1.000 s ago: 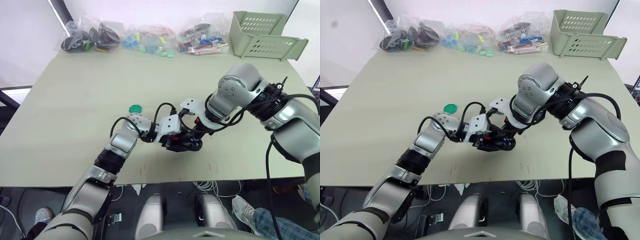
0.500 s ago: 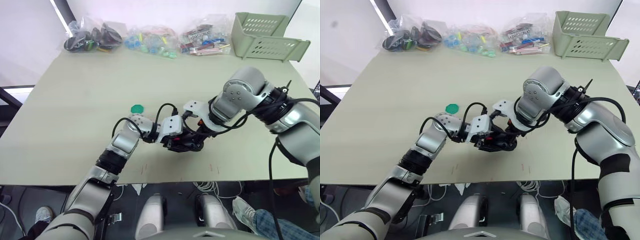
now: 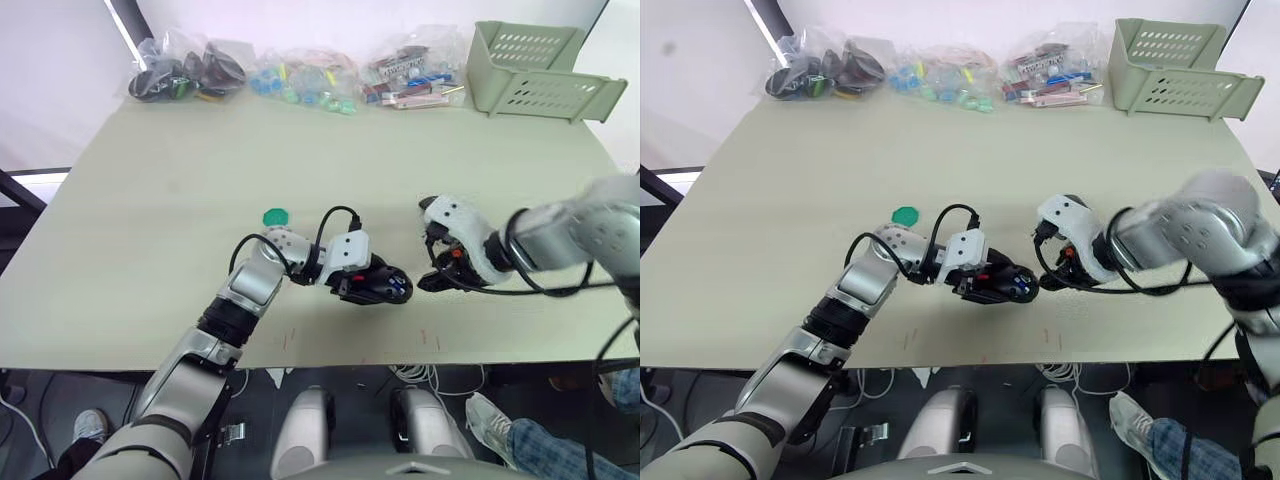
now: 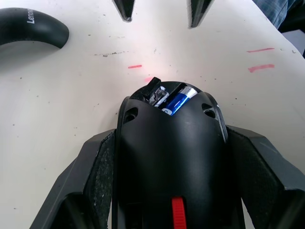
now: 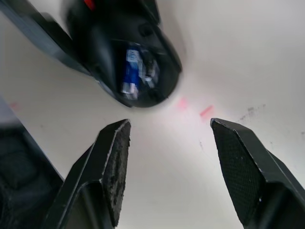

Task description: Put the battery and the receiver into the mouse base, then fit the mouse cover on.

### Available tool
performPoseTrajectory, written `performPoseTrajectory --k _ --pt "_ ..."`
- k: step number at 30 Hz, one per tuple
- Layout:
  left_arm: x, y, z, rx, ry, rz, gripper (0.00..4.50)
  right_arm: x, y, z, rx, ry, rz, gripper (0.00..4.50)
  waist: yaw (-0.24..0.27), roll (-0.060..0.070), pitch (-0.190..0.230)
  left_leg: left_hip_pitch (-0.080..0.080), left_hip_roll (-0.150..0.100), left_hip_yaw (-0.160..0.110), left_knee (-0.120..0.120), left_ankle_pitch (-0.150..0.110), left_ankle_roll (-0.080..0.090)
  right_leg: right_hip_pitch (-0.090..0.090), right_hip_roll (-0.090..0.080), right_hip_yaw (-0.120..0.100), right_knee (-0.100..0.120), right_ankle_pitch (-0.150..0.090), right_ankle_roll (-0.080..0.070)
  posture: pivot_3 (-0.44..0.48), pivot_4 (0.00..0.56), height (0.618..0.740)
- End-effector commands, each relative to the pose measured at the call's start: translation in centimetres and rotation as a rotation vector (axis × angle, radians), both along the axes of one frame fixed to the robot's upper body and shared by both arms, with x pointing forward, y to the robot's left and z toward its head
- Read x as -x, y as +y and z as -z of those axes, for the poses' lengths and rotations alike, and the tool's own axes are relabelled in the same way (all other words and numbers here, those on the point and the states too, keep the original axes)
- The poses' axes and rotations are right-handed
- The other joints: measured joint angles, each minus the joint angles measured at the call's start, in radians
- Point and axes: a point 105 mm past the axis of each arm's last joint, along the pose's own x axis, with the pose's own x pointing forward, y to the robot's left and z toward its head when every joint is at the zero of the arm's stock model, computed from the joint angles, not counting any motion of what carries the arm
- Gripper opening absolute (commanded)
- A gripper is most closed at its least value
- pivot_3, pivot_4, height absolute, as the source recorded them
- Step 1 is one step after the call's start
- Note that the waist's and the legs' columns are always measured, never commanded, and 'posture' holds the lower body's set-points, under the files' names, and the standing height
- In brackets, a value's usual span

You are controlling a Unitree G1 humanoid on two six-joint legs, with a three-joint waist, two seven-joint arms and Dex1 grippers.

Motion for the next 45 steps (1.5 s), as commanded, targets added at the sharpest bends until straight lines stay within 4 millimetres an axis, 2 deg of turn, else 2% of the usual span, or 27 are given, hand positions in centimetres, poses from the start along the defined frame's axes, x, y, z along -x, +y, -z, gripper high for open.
performPoseTrajectory --k 1,3,7,10,13,15,18,35,45 --pt "-0.1 -0.1 -0.2 0.003 -0.015 0.002 2.93 -0.6 -1.1 -1.1 -0.037 -0.282 0.007 2.81 0.002 0.0 0.0 0.0 0.0 0.0 0.0 0.0 0.0 0.0 0.001 0.0 0.0 0.0 0.0 0.0 0.15 0.74" --pt "-0.1 0.0 -0.2 -0.001 -0.015 0.003 2.93 -0.4 -1.6 -0.3 -0.024 -0.363 -0.023 2.81 0.0 0.0 0.0 0.001 -0.001 0.001 0.001 0.0 0.0 0.0 0.001 0.0 0.0 -0.001 0.001 0.0 0.15 0.74" --pt "-0.2 0.0 -0.2 -0.005 -0.015 0.006 2.93 -0.4 -0.8 -0.6 -0.141 -0.459 -0.042 2.81 -0.005 0.0 0.0 0.003 0.001 0.003 0.002 0.0 0.0 0.001 0.003 0.002 0.001 -0.002 0.004 0.0 0.15 0.74" --pt "-0.2 0.0 -0.2 -0.008 -0.016 0.007 2.93 -0.2 -0.3 0.4 -0.16 -0.485 -0.067 2.81 -0.001 0.0 0.0 0.003 0.001 0.002 0.002 0.0 0.0 0.001 0.004 0.002 0.002 -0.002 0.003 0.0 0.15 0.74" --pt "-0.2 0.0 -0.2 -0.011 -0.015 0.004 2.93 -0.3 -0.7 2.2 -0.269 -0.401 0.026 1.98 0.001 -0.001 0.0 0.002 0.001 0.001 0.002 0.0 0.0 0.001 0.005 0.002 0.001 0.0 0.0 0.0 0.15 0.74" --pt "-0.2 0.1 -0.1 -0.014 -0.014 0.003 2.93 -0.3 -0.3 2.1 -0.353 -0.399 0.051 1.11 0.001 -0.001 0.0 0.002 0.001 0.002 0.002 0.0 0.0 0.001 0.005 0.003 0.001 0.0 0.0 0.0 0.15 0.74" --pt "-0.2 0.2 -0.1 -0.018 -0.013 0.001 2.93 -0.1 0.0 2.5 -0.328 -0.428 0.012 0.09 -0.001 -0.001 0.001 0.003 0.001 0.003 0.003 0.0 0.0 0.001 0.005 0.004 0.002 0.0 0.0 0.0 0.15 0.74" --pt "-0.3 0.3 0.1 -0.026 -0.011 -0.008 2.93 -1.1 1.6 2.8 -0.378 -0.437 0.008 0.09 -0.001 -0.001 0.0 0.003 0.002 0.002 0.003 0.0 0.0 0.001 0.006 0.004 0.002 0.0 0.0 0.0 0.15 0.74" --pt "-0.3 0.3 0.0 -0.023 -0.014 -0.009 2.93 -1.2 1.2 5.0 -0.346 -0.369 0.035 0.09 -0.001 -0.001 0.0 0.004 0.002 0.003 0.003 0.0 0.0 0.001 0.006 0.004 0.003 0.0 0.0 0.0 0.15 0.74"
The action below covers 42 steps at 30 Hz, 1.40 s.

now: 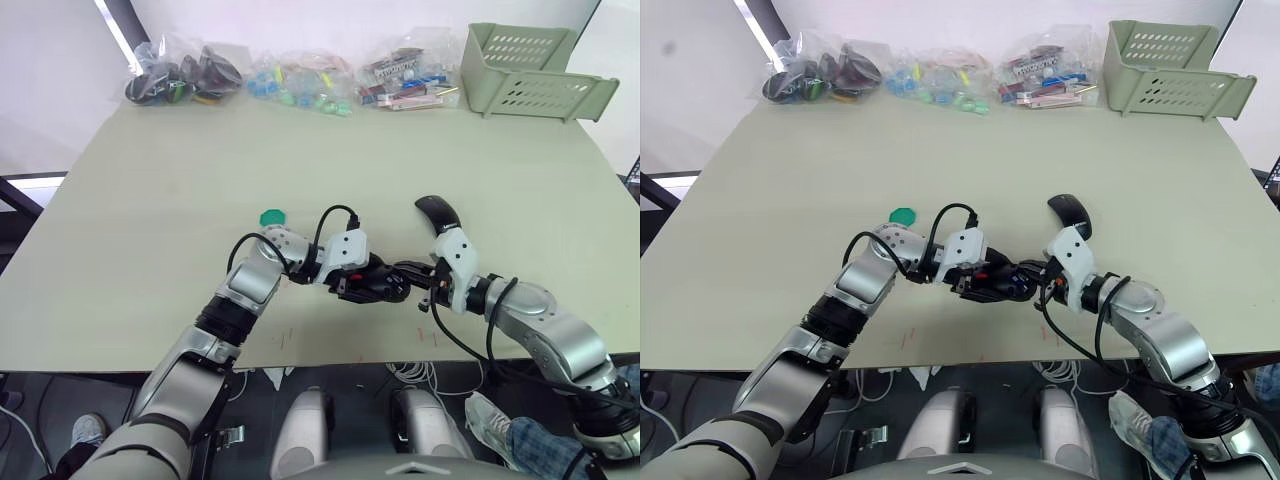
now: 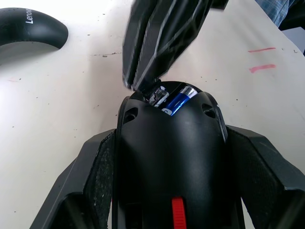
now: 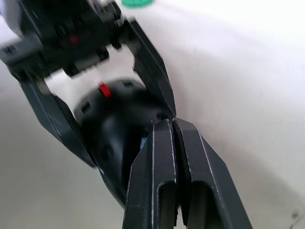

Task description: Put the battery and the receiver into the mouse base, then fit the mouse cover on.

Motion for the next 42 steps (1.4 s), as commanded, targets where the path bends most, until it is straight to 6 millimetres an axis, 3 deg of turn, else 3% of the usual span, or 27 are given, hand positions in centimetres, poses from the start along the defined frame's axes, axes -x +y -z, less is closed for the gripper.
performPoseTrajectory --k 1,14,23,25,29,31,34,37,38,39,42 --pt "-0.1 0.0 -0.1 -0.008 -0.015 0.0 2.93 0.1 0.0 0.0 0.0 -0.006 -0.008 0.09 0.0 0.0 0.0 0.0 0.0 0.0 0.0 0.0 0.0 0.0 0.0 0.0 0.0 0.0 0.0 0.0 0.15 0.74" --pt "-0.2 -0.1 -0.2 -0.004 -0.016 -0.006 2.93 -0.3 -0.8 3.4 0.108 0.041 0.043 0.09 -0.001 0.0 0.0 0.007 0.0 0.0 0.0 0.0 0.0 0.006 0.0 0.0 0.0 0.0 0.0 0.0 0.15 0.74" --pt "-0.3 -0.2 -0.1 0.0 -0.015 -0.011 2.93 0.6 -0.7 6.4 0.185 0.081 0.029 0.09 -0.001 -0.002 -0.003 0.016 0.0 0.001 -0.003 0.0 0.0 0.014 0.0 0.001 -0.001 -0.005 -0.001 0.0 0.15 0.74" --pt "-0.3 -0.2 -0.1 0.001 -0.016 -0.011 2.93 0.7 -0.5 6.0 0.15 0.057 0.025 0.09 -0.001 -0.003 -0.004 0.017 0.0 0.001 -0.003 0.0 0.0 0.015 0.0 0.001 -0.001 -0.005 -0.001 0.0 0.15 0.74" --pt "-0.3 -0.3 0.0 0.001 -0.017 -0.012 2.93 0.4 -0.5 3.3 0.007 0.029 0.045 0.09 0.001 -0.003 -0.004 0.016 0.0 0.001 -0.003 0.0 0.0 0.015 0.0 0.001 -0.001 -0.005 -0.001 0.0 0.15 0.74" --pt "-0.4 -0.4 0.0 0.001 -0.019 -0.012 2.93 0.4 -1.0 1.3 -0.06 -0.075 0.021 0.09 0.004 -0.003 -0.004 0.016 0.0 0.001 -0.003 0.0 0.0 0.015 0.0 0.001 -0.001 -0.004 -0.001 0.0 0.15 0.74" --pt "-0.5 -0.5 -0.1 0.004 -0.024 -0.012 2.93 1.1 -3.2 -0.4 -0.094 -0.094 -0.01 0.09 0.005 -0.002 -0.003 0.015 0.0 0.001 -0.003 0.0 0.0 0.014 0.0 0.001 -0.002 -0.004 -0.001 0.0 0.15 0.74" --pt "-0.5 -0.5 -0.2 0.005 -0.027 -0.013 2.93 2.0 -4.7 -2.0 -0.064 -0.126 -0.049 0.89 0.006 -0.001 -0.002 0.015 -0.001 0.001 -0.003 0.0 0.0 0.014 -0.001 0.001 -0.002 -0.005 -0.001 0.0 0.15 0.74" --pt "-0.6 -0.6 -0.2 0.005 -0.027 -0.014 2.93 2.4 -5.0 -2.3 -0.06 -0.122 -0.066 1.59 0.006 -0.001 -0.002 0.015 -0.001 0.001 -0.003 0.0 0.0 0.014 -0.001 0.001 -0.002 -0.005 -0.001 0.0 0.15 0.74" --pt "-0.6 -0.5 -0.2 0.005 -0.028 -0.014 2.93 2.9 -5.5 -2.8 -0.053 -0.123 -0.08 1.78 0.005 -0.001 -0.002 0.015 -0.001 0.001 -0.003 0.0 0.0 0.014 -0.001 0.001 -0.002 -0.005 -0.001 0.0 0.15 0.74" --pt "-0.6 -0.4 -0.2 0.002 -0.032 -0.015 2.93 4.7 -7.0 -3.5 0.01 -0.104 -0.143 3.0 0.009 -0.001 -0.002 0.015 0.0 0.0 -0.004 0.0 0.0 0.014 0.0 0.0 -0.002 -0.004 -0.001 0.0 0.15 0.74"
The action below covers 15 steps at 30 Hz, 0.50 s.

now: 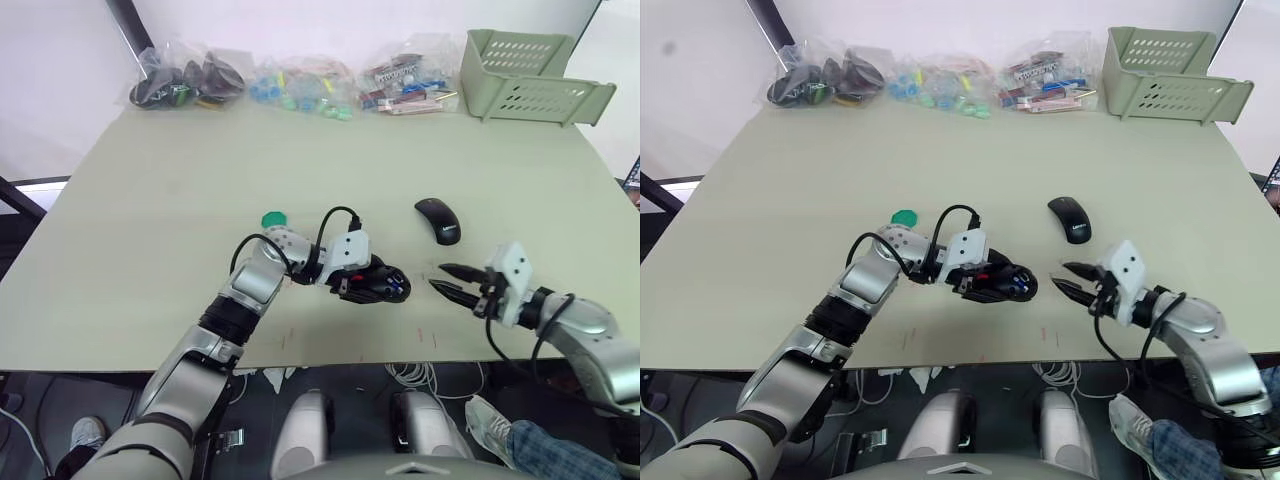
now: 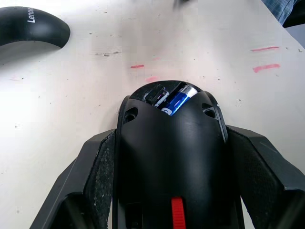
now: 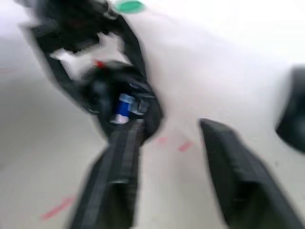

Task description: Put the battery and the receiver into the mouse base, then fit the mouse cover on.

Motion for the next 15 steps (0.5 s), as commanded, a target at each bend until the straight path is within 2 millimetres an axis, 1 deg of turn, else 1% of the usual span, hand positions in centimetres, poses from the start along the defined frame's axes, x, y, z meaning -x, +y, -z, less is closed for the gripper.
performPoseTrajectory --k 1,2,3,4,7,9,10,11,14,15 --pt "-0.4 0.0 -0.4 0.001 -0.033 -0.006 2.93 2.1 -1.2 -1.9 0.05 -0.023 -0.087 3.49 0.001 -0.001 0.0 0.0 0.0 0.0 0.0 0.0 0.0 0.0 0.0 0.0 -0.001 0.0 0.001 0.0 0.15 0.74" --pt "-0.4 0.0 -0.5 0.002 -0.033 -0.006 2.93 2.4 -1.6 -2.1 0.06 -0.017 -0.095 3.8 0.0 -0.001 0.001 0.0 0.0 0.0 0.0 0.0 0.0 0.0 0.0 0.0 -0.001 0.0 0.001 0.0 0.15 0.74" --pt "-0.4 0.0 -0.5 0.003 -0.032 -0.006 2.93 2.6 -1.9 -2.3 0.071 -0.017 -0.097 4.34 -0.001 -0.001 0.001 0.0 0.0 0.001 0.0 0.0 0.0 0.0 0.0 0.001 -0.001 0.0 0.001 0.0 0.15 0.74" --pt "-0.4 0.0 -0.5 0.003 -0.031 -0.004 2.93 2.8 -2.2 -2.5 0.083 -0.017 -0.101 4.43 -0.001 -0.001 0.001 0.001 0.0 0.001 0.0 0.0 0.0 0.0 0.0 0.001 -0.001 -0.001 0.0 0.0 0.15 0.74" --pt "-0.4 -0.1 -0.7 0.017 -0.018 -0.005 2.93 3.0 -2.8 -2.8 0.099 -0.021 -0.09 4.43 -0.001 -0.001 0.001 0.0 0.0 0.001 0.0 0.0 0.0 0.0 0.0 0.001 -0.001 -0.001 0.0 0.0 0.15 0.74" --pt "-0.5 -0.1 -0.9 0.027 -0.02 -0.01 4.01 3.0 -2.9 -2.7 0.104 -0.021 -0.081 4.5 0.0 -0.001 0.001 0.0 0.0 0.001 0.0 0.0 0.0 0.0 0.0 0.001 -0.001 -0.001 0.0 0.0 0.15 0.74" --pt "-0.5 -0.1 -0.9 0.029 -0.021 -0.011 4.32 2.9 -2.9 -2.7 0.101 -0.023 -0.073 4.5 0.0 -0.001 0.001 0.0 0.0 0.001 0.0 0.0 0.0 0.0 0.0 0.001 -0.001 -0.001 0.0 0.0 0.15 0.74" --pt "-0.5 -0.1 -1.0 0.028 -0.023 -0.01 4.47 2.9 -2.9 -2.6 0.097 -0.024 -0.069 4.5 -0.001 -0.001 0.001 0.0 0.0 0.001 0.0 0.0 0.0 0.0 0.0 0.001 -0.001 -0.001 0.0 0.0 0.15 0.74" --pt "-0.5 0.0 -1.6 0.044 -0.036 -0.011 4.47 2.7 -2.8 -2.8 0.081 -0.033 -0.051 4.5 -0.002 -0.002 0.001 0.0 0.0 0.001 0.0 0.0 0.0 0.0 0.0 0.001 -0.001 -0.001 0.0 0.0 0.15 0.74" --pt "-0.5 0.2 -2.1 0.06 -0.043 -0.012 4.47 2.6 -2.8 -2.8 0.07 -0.029 -0.042 4.5 -0.002 -0.002 0.001 0.0 0.0 0.001 0.0 0.0 0.0 0.0 0.0 0.001 -0.001 -0.001 0.0 0.0 0.15 0.74"
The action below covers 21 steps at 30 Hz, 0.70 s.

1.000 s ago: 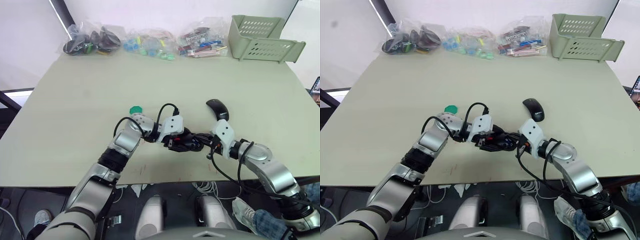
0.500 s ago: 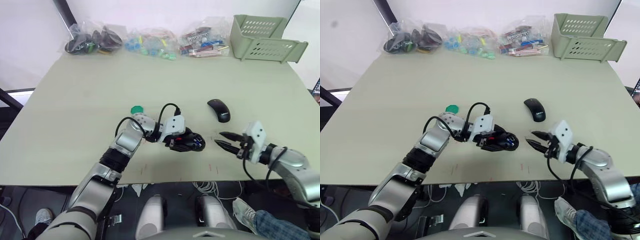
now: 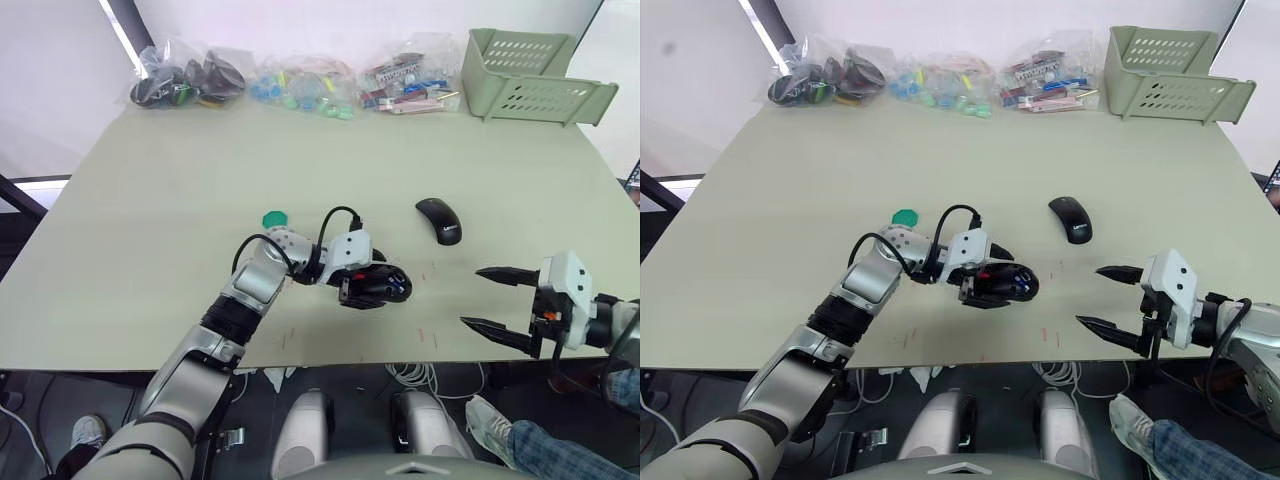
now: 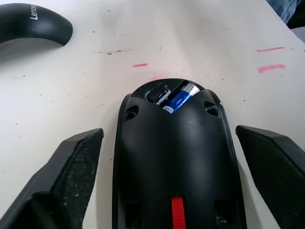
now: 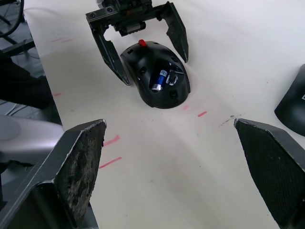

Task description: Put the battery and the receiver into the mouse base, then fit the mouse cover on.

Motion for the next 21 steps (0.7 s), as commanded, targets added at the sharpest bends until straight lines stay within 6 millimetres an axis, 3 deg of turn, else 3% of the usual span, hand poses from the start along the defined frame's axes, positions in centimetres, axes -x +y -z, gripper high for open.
performPoseTrajectory --k 1,8,13,16,21 --pt "-0.3 0.3 -2.6 0.069 -0.056 0.002 4.47 -0.2 0.1 -1.1 -0.031 -0.039 0.02 4.5 -0.001 0.0 0.0 0.0 0.0 0.0 0.0 0.0 0.0 0.0 0.0 0.0 0.0 0.0 0.0 0.0 0.15 0.74" --pt "1.6 3.6 -5.9 0.178 0.005 -0.058 4.47 -1.4 -0.4 -1.1 -0.052 -0.061 0.144 4.5 -0.004 0.0 0.001 0.0 0.001 0.0 -0.001 0.0 0.0 0.0 0.0 0.0 0.0 0.0 0.0 0.0 0.15 0.74" --pt "1.9 7.0 -7.3 0.288 0.057 -0.253 4.47 -3.7 -0.6 -2.3 -0.051 -0.126 0.254 4.5 -0.006 0.001 0.002 0.001 0.001 0.0 -0.001 0.0 0.0 -0.001 0.0 0.0 0.001 0.0 0.0 0.0 0.15 0.74" --pt "2.9 7.6 -8.8 0.47 0.081 -0.26 4.47 -5.7 -2.4 -1.5 0.08 -0.064 0.455 4.5 -0.004 0.001 0.002 0.0 0.001 0.001 -0.001 0.0 0.0 -0.001 0.0 0.0 0.001 0.0 0.0 0.0 0.15 0.74" --pt "5.6 10.5 -9.4 0.68 0.014 -0.286 4.47 -8.8 -1.4 -1.6 -0.003 0.097 0.502 4.5 -0.008 -0.001 0.004 0.0 0.0 0.003 -0.002 0.0 0.0 -0.002 -0.003 0.002 0.0 0.002 -0.005 0.0 0.15 0.74"
